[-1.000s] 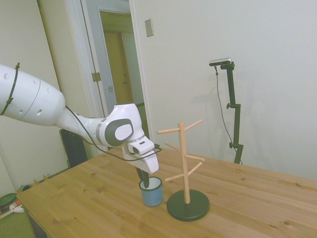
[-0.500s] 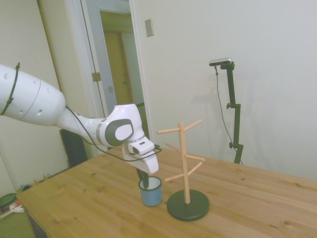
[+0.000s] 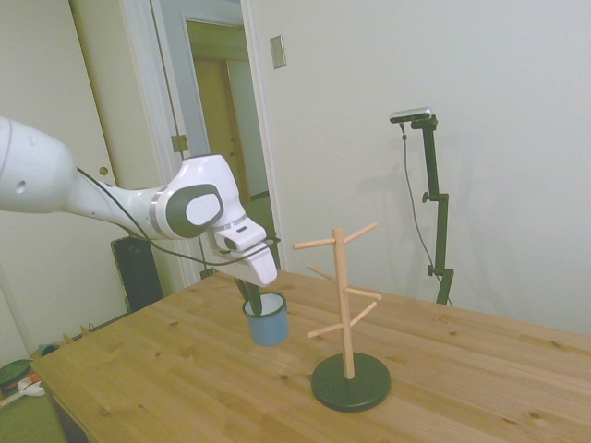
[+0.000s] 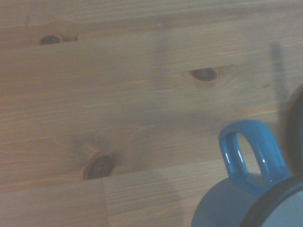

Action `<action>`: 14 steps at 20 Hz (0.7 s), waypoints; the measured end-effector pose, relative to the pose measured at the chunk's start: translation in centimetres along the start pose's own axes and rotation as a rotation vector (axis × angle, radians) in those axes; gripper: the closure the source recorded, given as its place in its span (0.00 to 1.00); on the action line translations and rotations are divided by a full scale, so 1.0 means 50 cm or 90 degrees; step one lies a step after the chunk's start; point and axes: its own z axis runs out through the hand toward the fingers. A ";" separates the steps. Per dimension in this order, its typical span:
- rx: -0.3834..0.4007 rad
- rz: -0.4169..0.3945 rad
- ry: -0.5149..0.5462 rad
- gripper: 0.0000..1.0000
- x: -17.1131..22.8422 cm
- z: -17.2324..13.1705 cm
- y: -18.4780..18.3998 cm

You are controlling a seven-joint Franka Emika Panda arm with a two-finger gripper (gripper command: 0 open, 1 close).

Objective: Hang the mug

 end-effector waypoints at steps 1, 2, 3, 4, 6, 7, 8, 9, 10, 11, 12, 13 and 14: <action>0.004 -0.002 0.004 1.00 -0.001 -0.019 0.002; 0.008 -0.003 0.006 1.00 -0.001 -0.036 0.003; 0.013 -0.003 0.010 1.00 -0.001 -0.050 0.005; 0.016 -0.003 0.011 1.00 0.000 -0.061 0.006; 0.021 0.000 0.015 1.00 0.006 -0.078 0.012; 0.023 0.002 0.017 1.00 0.011 -0.086 0.017; 0.025 0.003 0.017 1.00 0.019 -0.095 0.022; 0.028 0.004 0.013 1.00 0.026 -0.104 0.028; 0.031 0.006 0.008 1.00 0.034 -0.113 0.033; 0.034 0.007 0.006 1.00 0.042 -0.121 0.039; 0.036 0.008 0.006 1.00 0.051 -0.127 0.044; 0.036 0.011 0.006 1.00 0.061 -0.132 0.051; 0.037 0.014 0.007 1.00 0.069 -0.133 0.057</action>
